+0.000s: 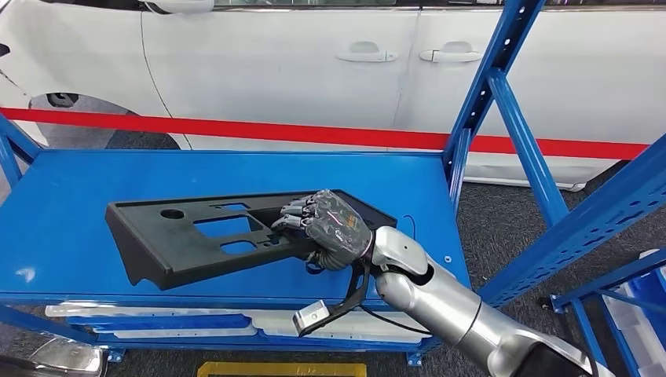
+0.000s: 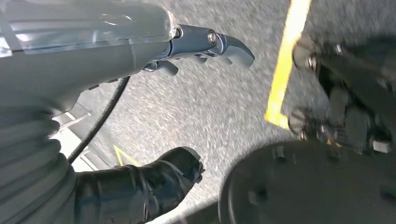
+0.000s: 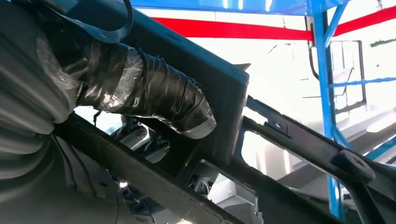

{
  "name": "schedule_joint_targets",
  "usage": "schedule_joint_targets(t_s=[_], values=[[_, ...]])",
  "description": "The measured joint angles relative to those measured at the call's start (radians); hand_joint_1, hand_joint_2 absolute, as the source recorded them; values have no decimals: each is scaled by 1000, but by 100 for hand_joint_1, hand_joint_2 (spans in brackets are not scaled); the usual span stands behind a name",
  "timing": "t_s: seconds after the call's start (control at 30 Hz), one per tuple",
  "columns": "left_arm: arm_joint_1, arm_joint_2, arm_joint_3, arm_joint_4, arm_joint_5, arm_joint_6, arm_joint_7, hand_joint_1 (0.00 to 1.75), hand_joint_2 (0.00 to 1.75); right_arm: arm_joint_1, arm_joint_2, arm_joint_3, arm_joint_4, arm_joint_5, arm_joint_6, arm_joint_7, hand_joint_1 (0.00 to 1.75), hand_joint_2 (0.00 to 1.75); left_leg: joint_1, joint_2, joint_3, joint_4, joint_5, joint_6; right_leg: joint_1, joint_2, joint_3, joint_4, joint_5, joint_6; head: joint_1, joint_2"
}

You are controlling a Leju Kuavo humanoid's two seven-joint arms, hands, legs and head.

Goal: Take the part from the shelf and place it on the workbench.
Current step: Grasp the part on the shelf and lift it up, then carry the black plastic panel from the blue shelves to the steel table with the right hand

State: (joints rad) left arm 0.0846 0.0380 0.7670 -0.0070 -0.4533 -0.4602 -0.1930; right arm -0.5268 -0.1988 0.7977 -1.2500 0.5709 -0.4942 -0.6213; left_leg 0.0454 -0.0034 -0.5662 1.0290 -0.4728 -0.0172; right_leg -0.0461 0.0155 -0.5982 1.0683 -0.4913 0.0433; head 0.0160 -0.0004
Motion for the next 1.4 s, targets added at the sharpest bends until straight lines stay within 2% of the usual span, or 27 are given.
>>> schedule_joint_targets(t_s=[0.1,0.13,0.2,0.27,0.3,0.33,0.37,0.43,0.5,0.6,0.63,0.67,0.77,0.8,0.83,0.87,0.93,1.0,1.07,1.1,1.17,1.23,1.27,1.3,1.33,1.37,1.4], values=[[1,-3,-8,1,-3,-14,-7,0,175,5,-9,-3,-39,-6,23,-22,175,175,3,-2,-12,7,0,-16,4,0,-18,14,8,-33,0,0],[2,-4,-10,1,-4,-17,-9,0,175,5,-11,-3,-51,-7,30,-28,175,175,4,-1,-20,21,-14,-18,5,-2,-24,13,13,-42,0,0],[1,-5,-13,2,-7,-20,-13,0,175,4,-14,-3,-74,-10,38,-37,175,175,3,1,-54,105,-82,-16,9,-7,-37,11,26,-60,0,0],[0,-5,-16,2,-7,-20,-15,0,175,5,-17,-3,-87,-12,42,-40,175,175,-2,2,-96,234,-159,-11,18,-11,-54,11,39,-70,0,0],[-1,-5,-18,2,-7,-21,-15,0,175,5,-18,-3,-91,-12,44,-40,175,175,-6,2,-103,274,-178,-6,23,-12,-62,11,46,-73,0,0],[-2,-5,-20,2,-7,-22,-16,0,175,5,-20,-3,-95,-12,45,-40,175,175,-10,2,-91,277,-178,1,29,-13,-71,11,53,-75,0,0],[-2,-5,-22,2,-7,-23,-16,0,175,5,-21,-3,-98,-12,46,-41,175,175,-16,2,-60,240,-162,11,34,-13,-78,11,60,-77,0,0],[-4,-3,-26,2,-8,-27,-17,0,175,5,-24,-3,-109,-14,54,-44,175,175,-31,3,37,97,-121,39,41,-13,-90,9,76,-76,0,0],[-7,0,-30,2,-8,-31,-19,0,175,3,-27,-2,-120,-22,77,-52,175,175,-46,5,93,-3,-94,56,40,-16,-91,5,91,-68,-1,0],[-7,4,-38,2,-9,-37,-26,0,175,2,-33,1,-140,-53,132,-67,175,175,-53,0,86,-27,-61,58,34,-26,-91,-8,113,-49,-3,0],[-6,4,-42,2,-10,-40,-28,0,175,2,-38,6,-151,-72,148,-69,175,175,-51,-2,80,-35,-45,60,33,-26,-95,-6,103,-44,-3,0],[-6,5,-47,3,-12,-43,-31,0,175,1,-45,14,-165,-94,160,-71,175,175,-48,-5,71,-43,-27,63,33,-25,-103,10,73,-40,-2,0],[-6,6,-58,3,-14,-47,-35,0,175,-5,-63,39,-199,-138,172,-74,175,175,-46,-14,27,-48,16,71,32,-20,-127,151,-83,-32,-2,0],[-6,7,-61,3,-15,-48,-35,0,175,-6,-66,46,-205,-145,176,-74,175,175,-46,-19,9,-46,28,70,32,-20,-124,197,-105,-30,-2,0],[-6,7,-63,3,-15,-49,-36,0,175,-8,-70,54,-211,-159,185,-74,175,175,-45,-25,-10,-42,39,68,31,-20,-112,222,-102,-28,-2,0],[-6,7,-65,3,-16,-51,-38,0,175,-13,-75,64,-221,-182,200,-74,175,175,-45,-32,-28,-36,48,65,31,-19,-88,220,-76,-28,-2,0],[-6,7,-73,3,-18,-57,-45,0,175,-26,-93,98,-264,-266,251,-74,175,175,-43,-48,-64,-17,62,57,30,4,-7,136,-34,-32,-2,0],[-8,8,-81,3,-20,-63,-53,0,175,-32,-112,132,-338,-374,326,-73,175,175,-43,-67,-89,-1,75,46,30,47,78,18,-50,-42,-2,0],[-8,10,-87,3,-21,-68,-59,0,175,-28,-124,146,-414,-454,394,-72,175,175,-42,-89,-100,2,92,32,33,56,108,-33,-69,-50,-2,0],[-7,12,-88,3,-21,-69,-60,0,175,-27,-128,149,-444,-477,417,-71,175,175,-41,-97,-103,0,99,26,32,41,102,-33,-62,-55,-2,0],[-2,13,-90,3,-22,-70,-62,0,175,-23,-132,152,-495,-499,451,-71,175,175,-40,-75,-119,20,73,17,27,12,91,-40,-44,-71,-2,0],[-1,13,-93,4,-23,-70,-65,0,175,-13,-134,150,-538,-510,482,-72,175,175,-35,-27,-148,108,-17,9,25,-17,73,-42,-26,-82,-3,0],[-2,14,-95,4,-24,-70,-66,0,175,-7,-136,146,-556,-513,496,-72,175,175,-31,-13,-162,173,-62,3,26,-33,62,-42,-17,-84,-3,0],[-4,14,-98,4,-26,-71,-68,0,175,-1,-137,141,-570,-515,511,-72,175,175,-26,-6,-171,234,-86,-4,27,-49,50,-40,-9,-83,-3,0],[-5,14,-102,4,-28,-73,-69,0,175,4,-138,134,-579,-517,527,-72,175,175,-22,-3,-170,275,-84,-10,27,-65,38,-38,-1,-80,-3,0],[-7,16,-105,4,-32,-76,-70,0,175,9,-139,125,-584,-519,544,-71,175,175,-18,-1,-155,288,-61,-16,27,-80,25,-35,7,-77,-3,0],[-8,18,-108,4,-35,-80,-71,0,175,12,-139,115,-588,-522,562,-71,175,175,-15,5,-121,266,-30,-20,26,-94,11,-31,14,-74,-3,0]])
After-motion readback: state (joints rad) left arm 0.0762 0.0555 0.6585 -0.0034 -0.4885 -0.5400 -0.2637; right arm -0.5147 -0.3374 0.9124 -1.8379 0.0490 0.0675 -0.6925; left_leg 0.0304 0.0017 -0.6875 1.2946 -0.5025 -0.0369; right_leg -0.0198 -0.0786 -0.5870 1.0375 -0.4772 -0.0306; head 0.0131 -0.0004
